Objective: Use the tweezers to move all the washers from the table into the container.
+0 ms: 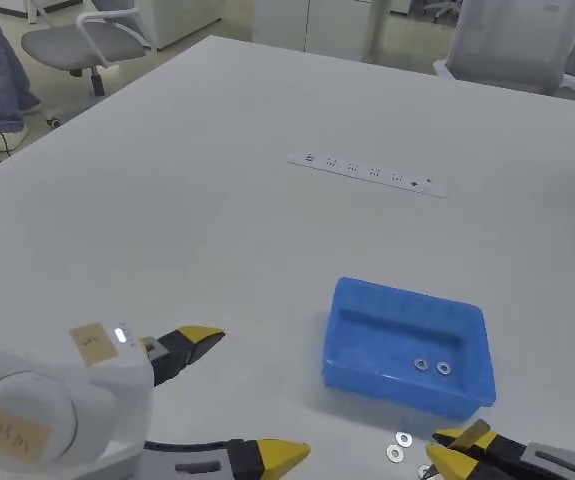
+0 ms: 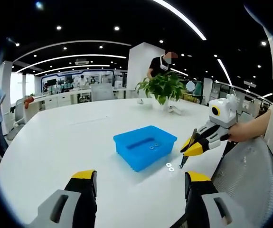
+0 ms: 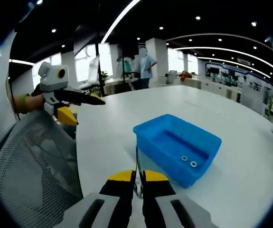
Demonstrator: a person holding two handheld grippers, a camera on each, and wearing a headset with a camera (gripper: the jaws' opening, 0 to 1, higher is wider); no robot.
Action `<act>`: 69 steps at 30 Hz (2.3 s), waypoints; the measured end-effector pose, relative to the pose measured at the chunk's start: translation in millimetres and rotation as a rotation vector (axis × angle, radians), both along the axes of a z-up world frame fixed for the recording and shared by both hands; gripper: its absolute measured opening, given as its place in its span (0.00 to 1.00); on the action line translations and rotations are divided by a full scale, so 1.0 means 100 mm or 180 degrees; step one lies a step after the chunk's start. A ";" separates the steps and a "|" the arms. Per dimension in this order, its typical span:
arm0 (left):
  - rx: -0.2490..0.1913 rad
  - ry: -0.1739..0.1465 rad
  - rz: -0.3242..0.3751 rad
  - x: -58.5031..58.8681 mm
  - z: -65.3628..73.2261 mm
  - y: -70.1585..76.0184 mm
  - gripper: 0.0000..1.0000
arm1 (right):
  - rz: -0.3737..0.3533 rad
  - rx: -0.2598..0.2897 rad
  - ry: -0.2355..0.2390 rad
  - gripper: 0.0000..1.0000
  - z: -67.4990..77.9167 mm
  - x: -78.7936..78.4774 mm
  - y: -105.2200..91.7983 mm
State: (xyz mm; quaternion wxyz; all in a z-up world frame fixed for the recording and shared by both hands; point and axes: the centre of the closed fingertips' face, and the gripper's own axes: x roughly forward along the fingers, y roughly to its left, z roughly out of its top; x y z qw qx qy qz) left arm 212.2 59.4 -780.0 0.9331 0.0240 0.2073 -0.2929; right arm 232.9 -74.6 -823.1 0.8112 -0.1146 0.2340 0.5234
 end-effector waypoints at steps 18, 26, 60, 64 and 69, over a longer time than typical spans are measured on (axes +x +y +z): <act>-0.0047 -0.0031 0.0001 0.00 0.03 -0.01 0.77 | -0.0285 0.0571 0.0250 0.02 0.50 0.34 -0.02; -0.0046 -0.0032 0.0015 0.01 0.03 0.00 0.77 | -0.0191 0.0649 0.0244 0.02 0.67 0.46 0.05; -0.0025 -0.0030 0.0020 0.01 0.03 0.01 0.77 | -0.0109 0.0222 0.0356 0.02 0.27 1.19 0.41; -0.0017 -0.0032 0.0021 0.01 0.02 0.01 0.77 | -0.0073 0.0139 0.0349 0.02 0.20 1.18 0.42; -0.0018 -0.0032 0.0024 0.01 0.02 0.01 0.76 | -0.0108 0.0112 0.0339 0.03 0.14 1.18 0.40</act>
